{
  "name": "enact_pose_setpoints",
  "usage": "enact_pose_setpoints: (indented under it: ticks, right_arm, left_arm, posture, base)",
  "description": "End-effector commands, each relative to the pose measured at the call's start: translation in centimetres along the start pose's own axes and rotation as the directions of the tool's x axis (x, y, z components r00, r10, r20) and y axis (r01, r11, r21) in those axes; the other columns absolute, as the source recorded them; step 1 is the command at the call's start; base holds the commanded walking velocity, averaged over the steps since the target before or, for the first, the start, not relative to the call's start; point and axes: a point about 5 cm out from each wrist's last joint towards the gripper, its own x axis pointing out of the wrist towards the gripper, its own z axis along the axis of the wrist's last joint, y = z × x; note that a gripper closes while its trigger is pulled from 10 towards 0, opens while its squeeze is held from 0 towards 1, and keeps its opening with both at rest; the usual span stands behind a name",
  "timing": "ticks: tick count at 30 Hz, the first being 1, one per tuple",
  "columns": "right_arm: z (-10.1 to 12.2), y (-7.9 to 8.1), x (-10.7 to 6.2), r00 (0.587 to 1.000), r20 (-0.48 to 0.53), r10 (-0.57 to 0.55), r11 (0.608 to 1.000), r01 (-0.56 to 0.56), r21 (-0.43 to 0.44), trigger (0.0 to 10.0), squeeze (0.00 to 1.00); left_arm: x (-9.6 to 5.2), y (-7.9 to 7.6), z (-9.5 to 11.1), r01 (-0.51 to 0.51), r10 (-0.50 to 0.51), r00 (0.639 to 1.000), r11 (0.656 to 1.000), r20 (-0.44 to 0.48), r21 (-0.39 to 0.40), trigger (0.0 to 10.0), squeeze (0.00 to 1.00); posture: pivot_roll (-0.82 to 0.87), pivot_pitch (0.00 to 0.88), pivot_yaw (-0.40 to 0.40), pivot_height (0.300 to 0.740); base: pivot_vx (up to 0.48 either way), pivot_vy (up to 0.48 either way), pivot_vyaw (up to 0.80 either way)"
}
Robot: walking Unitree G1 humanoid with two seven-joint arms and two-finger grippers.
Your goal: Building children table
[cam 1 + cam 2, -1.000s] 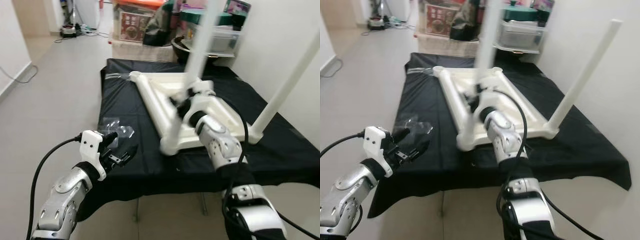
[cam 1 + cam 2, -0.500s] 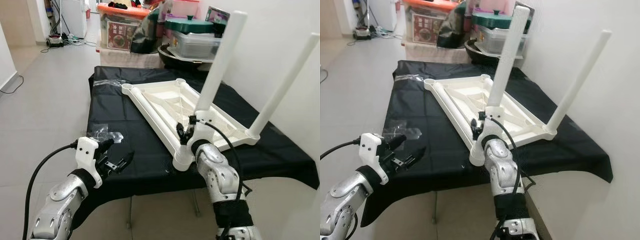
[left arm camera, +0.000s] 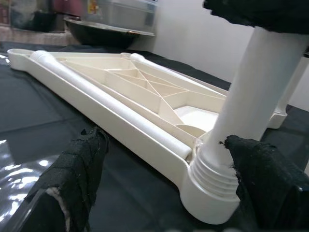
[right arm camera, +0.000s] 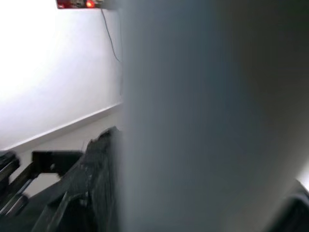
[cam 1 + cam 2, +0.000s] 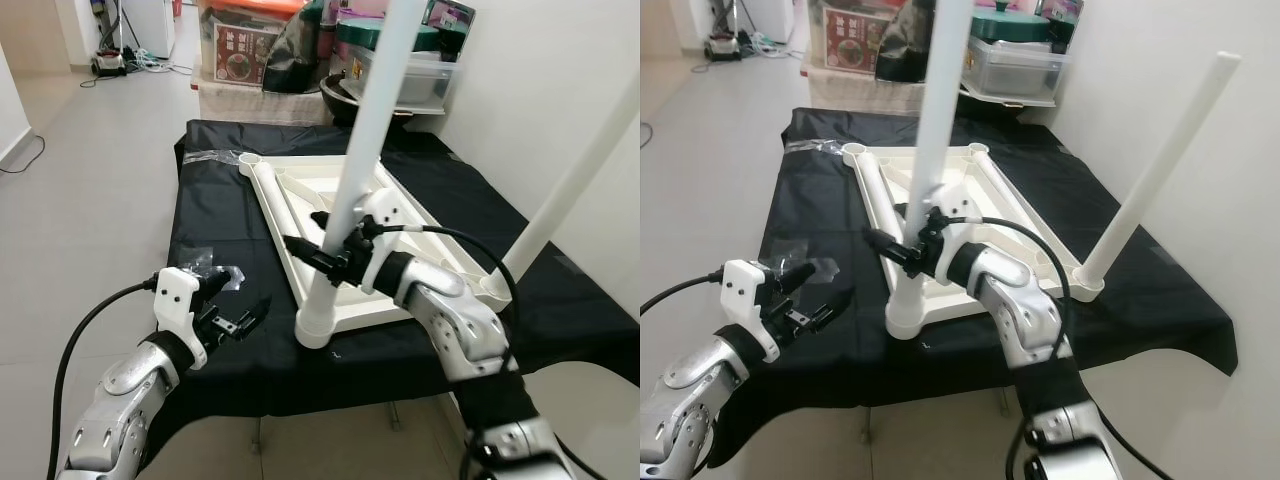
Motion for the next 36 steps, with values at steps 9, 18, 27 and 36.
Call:
enact_pose_setpoints:
  ticks: [9,18,27,36]
  right_arm:
    - [-3.2,-6.8,-2.3,0.641,-0.203,-0.741,0.640,0.764,0.078,0.0,0.00]
    - [-5.7,-1.6,-0.6,0.620,-0.289,-0.729,0.616,0.779,0.116,10.0,0.00]
    - [-2.0,0.2,1.5,0.863,-0.063,-0.501,0.832,0.500,0.240,10.0,1.00]
    - [1.4,2.5,0.8,0.996,0.091,0.023,0.999,-0.027,0.047,10.0,0.00]
  left_arm:
    - [0.0,-0.3,-0.4,0.000,0.000,1.000,1.000,-0.003,-0.019,10.0,0.00]
    - [-0.1,-0.1,-0.3,0.005,-0.005,1.000,1.000,-0.010,-0.019,10.0,0.00]
    - [-0.1,-0.1,-0.4,0.005,-0.005,1.000,1.000,-0.014,-0.020,10.0,0.00]
    - [0.1,-0.2,-0.4,0.001,-0.001,1.000,1.000,-0.005,-0.024,10.0,0.00]
  posture:
    - [0.16,0.000,-0.190,0.740]
    - [0.15,0.000,-0.172,0.740]
    - [0.16,0.000,-0.174,0.740]
    - [0.16,0.000,-0.189,0.740]
  base:
    - [0.000,0.000,0.00]
    - [0.000,0.000,0.00]
    - [0.000,0.000,0.00]
    - [0.000,0.000,0.00]
